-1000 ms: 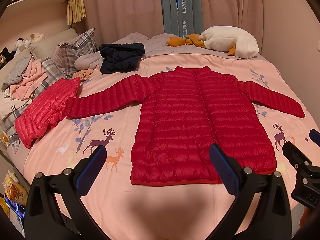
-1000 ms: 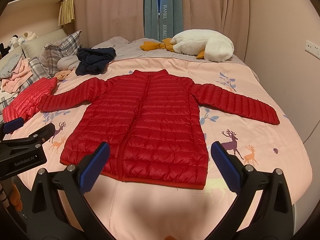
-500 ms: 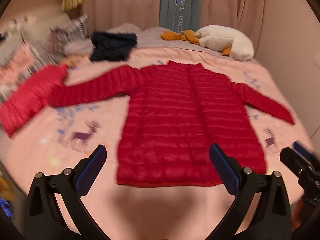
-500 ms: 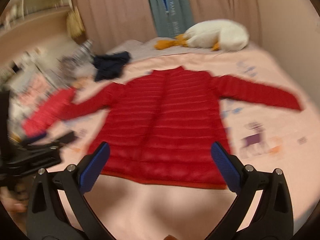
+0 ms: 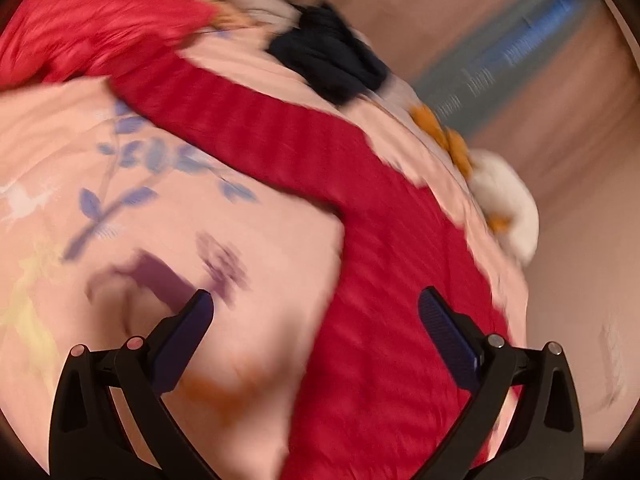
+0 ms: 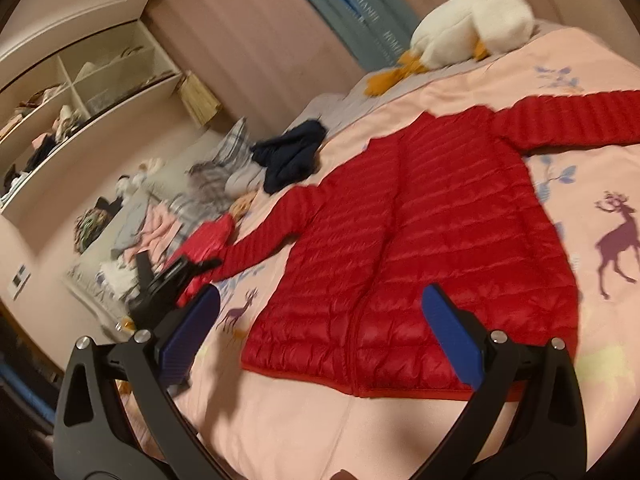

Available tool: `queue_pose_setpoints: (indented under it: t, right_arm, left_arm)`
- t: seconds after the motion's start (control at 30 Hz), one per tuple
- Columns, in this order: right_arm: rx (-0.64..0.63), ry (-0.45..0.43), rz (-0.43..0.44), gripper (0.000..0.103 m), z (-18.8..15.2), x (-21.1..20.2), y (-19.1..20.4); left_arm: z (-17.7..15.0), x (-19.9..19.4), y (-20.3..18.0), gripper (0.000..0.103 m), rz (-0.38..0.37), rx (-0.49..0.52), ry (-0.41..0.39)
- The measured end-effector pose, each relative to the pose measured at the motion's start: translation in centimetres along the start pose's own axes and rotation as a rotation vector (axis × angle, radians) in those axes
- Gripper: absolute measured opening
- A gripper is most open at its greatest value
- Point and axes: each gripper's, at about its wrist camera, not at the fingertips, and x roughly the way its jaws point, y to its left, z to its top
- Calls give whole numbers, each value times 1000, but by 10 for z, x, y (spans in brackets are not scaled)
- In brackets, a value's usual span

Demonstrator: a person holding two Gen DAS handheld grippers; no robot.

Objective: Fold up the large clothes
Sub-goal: 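Grasp the red jacket's sleeve cuff with the left gripper and lift it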

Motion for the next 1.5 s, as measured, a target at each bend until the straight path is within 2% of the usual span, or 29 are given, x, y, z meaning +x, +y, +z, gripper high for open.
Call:
queue_pose_setpoints:
  t: [0.17, 0.23, 0.43, 0.6, 0.83, 0.87, 0.9, 0.93, 0.97, 1.0, 1.07, 1.13, 1.17, 1.23, 1.37, 1.5]
  right_arm:
    - [-55, 15, -41, 101, 6, 17, 1]
    - [-64, 31, -46, 101, 8, 26, 1]
    - [-95, 72, -80, 101, 11, 53, 1]
    - [-122, 77, -97, 101, 16, 72, 3]
    - [-162, 96, -139, 101, 18, 92, 3]
    - [-166, 99, -143, 101, 18, 94, 3]
    - [-169, 101, -148, 101, 18, 97, 3]
    - [-171, 102, -150, 101, 18, 98, 2]
    - [-171, 103, -150, 101, 17, 99, 2]
    - [-171, 103, -149, 101, 17, 100, 2]
    - [-171, 102, -147, 101, 16, 99, 3]
    - [-171, 100, -149, 101, 14, 99, 3]
    - [-170, 99, -149, 101, 14, 98, 2]
    - [-163, 96, -152, 101, 13, 96, 0]
    - [-135, 82, -155, 101, 13, 88, -7]
    - [-115, 65, -158, 101, 10, 77, -13]
  left_arm:
    - [57, 20, 60, 102, 42, -124, -35]
    - [74, 28, 83, 102, 27, -191, -41]
    - [111, 57, 123, 102, 19, -284, -75]
    - [140, 72, 130, 102, 17, -283, -139]
    - [161, 81, 137, 101, 41, -284, -190]
    - [162, 81, 137, 94, 59, -279, -195]
    - [163, 82, 137, 78, 71, -276, -196]
    - [163, 84, 140, 67, 87, -281, -189]
    - [163, 87, 144, 43, 96, -295, -174]
    - [163, 90, 147, 28, 98, -309, -161]
    - [161, 91, 154, 19, 118, -326, -150]
    - [158, 86, 142, 12, 182, -266, -147]
    - [157, 83, 136, 8, 190, -240, -152]
    - [158, 73, 107, 8, 204, -152, -170]
    - [156, 49, 28, 7, 173, 51, -211]
    - [134, 32, -64, 7, 131, 276, -226]
